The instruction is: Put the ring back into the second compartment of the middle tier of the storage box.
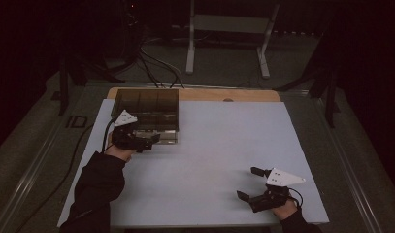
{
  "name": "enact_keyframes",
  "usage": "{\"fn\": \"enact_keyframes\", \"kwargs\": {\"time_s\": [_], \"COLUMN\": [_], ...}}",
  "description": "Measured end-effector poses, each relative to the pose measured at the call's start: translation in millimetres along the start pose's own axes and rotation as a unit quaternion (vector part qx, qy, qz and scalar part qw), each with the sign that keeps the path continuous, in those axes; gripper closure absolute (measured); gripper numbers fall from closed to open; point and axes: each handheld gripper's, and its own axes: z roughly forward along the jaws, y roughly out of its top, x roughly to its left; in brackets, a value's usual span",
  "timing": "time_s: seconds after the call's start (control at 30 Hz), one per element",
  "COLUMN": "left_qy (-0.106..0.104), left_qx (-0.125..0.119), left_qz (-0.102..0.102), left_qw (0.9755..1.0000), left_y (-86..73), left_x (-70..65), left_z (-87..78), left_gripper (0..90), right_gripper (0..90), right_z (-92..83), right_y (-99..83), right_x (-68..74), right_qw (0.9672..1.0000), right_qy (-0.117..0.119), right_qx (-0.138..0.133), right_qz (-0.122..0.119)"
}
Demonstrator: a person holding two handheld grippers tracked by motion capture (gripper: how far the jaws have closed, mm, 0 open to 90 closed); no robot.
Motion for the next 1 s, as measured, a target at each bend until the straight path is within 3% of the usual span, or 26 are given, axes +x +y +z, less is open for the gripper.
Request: {"fn": "enact_keyframes", "kwargs": {"time_s": [0.17, 0.27, 0.37, 0.6, 0.83, 1.0], "left_qy": [-0.012, -0.029, -0.035, -0.067, -0.083, -0.09], "left_qx": [-0.009, -0.017, -0.002, -0.005, -0.012, -0.018], "left_qz": [0.009, 0.017, 0.042, 0.039, 0.035, 0.046], "left_qw": [0.9999, 0.9993, 0.9985, 0.997, 0.9959, 0.9948], "left_y": [2.0, 2.3, 1.5, -5.5, -23.1, -32.5], "left_x": [-2.5, -5.5, -12.7, -21.6, -27.1, -33.1], "left_z": [-7.1, -10.1, -10.1, -14.6, -18.3, -25.7], "left_gripper": [0.8, 0.8, 0.8, 0.8, 0.8, 0.8], "right_gripper": [0.0, 0.0, 0.0, 0.0, 0.0, 0.0], "right_z": [0.5, 0.4, 0.4, 2.3, 1.6, 2.3], "right_y": [0.9, 0.7, 1.9, 1.9, 1.7, 1.9], "right_x": [0.5, 0.9, 1.3, 2.7, 2.2, 2.6], "right_qw": [1.0, 1.0, 1.0, 1.0, 1.0, 1.0], "right_qy": [0.0, -0.001, -0.003, -0.001, -0.001, -0.001], "right_qx": [0.0, 0.003, -0.001, 0.003, 0.002, 0.003], "right_qz": [0.001, -0.001, -0.001, -0.004, -0.004, -0.004]}}
